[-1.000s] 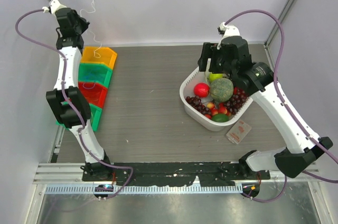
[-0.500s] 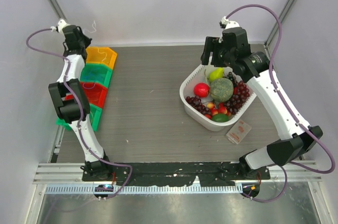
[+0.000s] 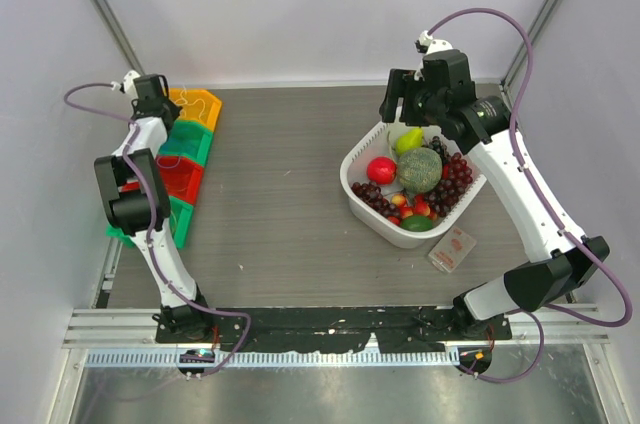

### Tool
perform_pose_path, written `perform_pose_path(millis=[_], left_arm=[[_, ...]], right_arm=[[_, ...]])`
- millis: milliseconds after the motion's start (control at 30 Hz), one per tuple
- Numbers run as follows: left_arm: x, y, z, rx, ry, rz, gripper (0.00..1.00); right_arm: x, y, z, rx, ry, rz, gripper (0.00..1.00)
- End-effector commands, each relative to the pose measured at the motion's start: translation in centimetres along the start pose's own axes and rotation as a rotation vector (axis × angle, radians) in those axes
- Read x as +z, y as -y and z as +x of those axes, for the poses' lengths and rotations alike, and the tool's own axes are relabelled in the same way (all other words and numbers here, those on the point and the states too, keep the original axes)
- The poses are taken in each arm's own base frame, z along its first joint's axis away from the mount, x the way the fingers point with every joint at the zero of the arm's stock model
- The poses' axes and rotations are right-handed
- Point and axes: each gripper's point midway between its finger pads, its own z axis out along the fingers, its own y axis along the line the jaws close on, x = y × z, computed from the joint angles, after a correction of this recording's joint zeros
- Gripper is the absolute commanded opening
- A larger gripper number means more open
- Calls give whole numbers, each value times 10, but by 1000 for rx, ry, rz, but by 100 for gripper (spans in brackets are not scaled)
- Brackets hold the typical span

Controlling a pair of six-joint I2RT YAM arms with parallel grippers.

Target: Untangle the cables

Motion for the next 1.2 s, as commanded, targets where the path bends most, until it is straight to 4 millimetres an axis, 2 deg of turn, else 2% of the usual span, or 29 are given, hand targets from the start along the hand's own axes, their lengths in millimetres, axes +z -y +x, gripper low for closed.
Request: perform_pose_path(millis=[0,200,333,467,533,633,800,933,1133,1167], left_arm=[[-14,18,-47,-4,51,0,0],[15,17,-34,-41,-17,-59,0],[24,12,-31,-35,-61,-114,0],[19,21,-34,-8,-19,-41,0],[8,19,-38,-1,13,-31,0],[-1,11,-38,11,4,-64,0],[-15,-8,-25,23,-75,-159,0],[-14,-9,-27,6,-69,-171,0],[6,-11,-21,-24,-132,-248,2],[8,-6,-27,-33,-128,-242,2]], right_arm=[[-12,-5,-20,-4,55,-30,78],[-12,-7,-17,3,47,-41,78],[-14,-5,-18,15,47,-34,78],[-14,-6,-17,26,42,-38,78],[-13,-7,-16,30,40,-41,78],[-12,-7,-16,35,41,-42,78],[-13,-6,-18,33,50,-35,78],[-14,-4,-18,29,50,-30,78],[-11,-5,-18,24,42,-38,78],[-11,-4,-18,25,43,-36,78]])
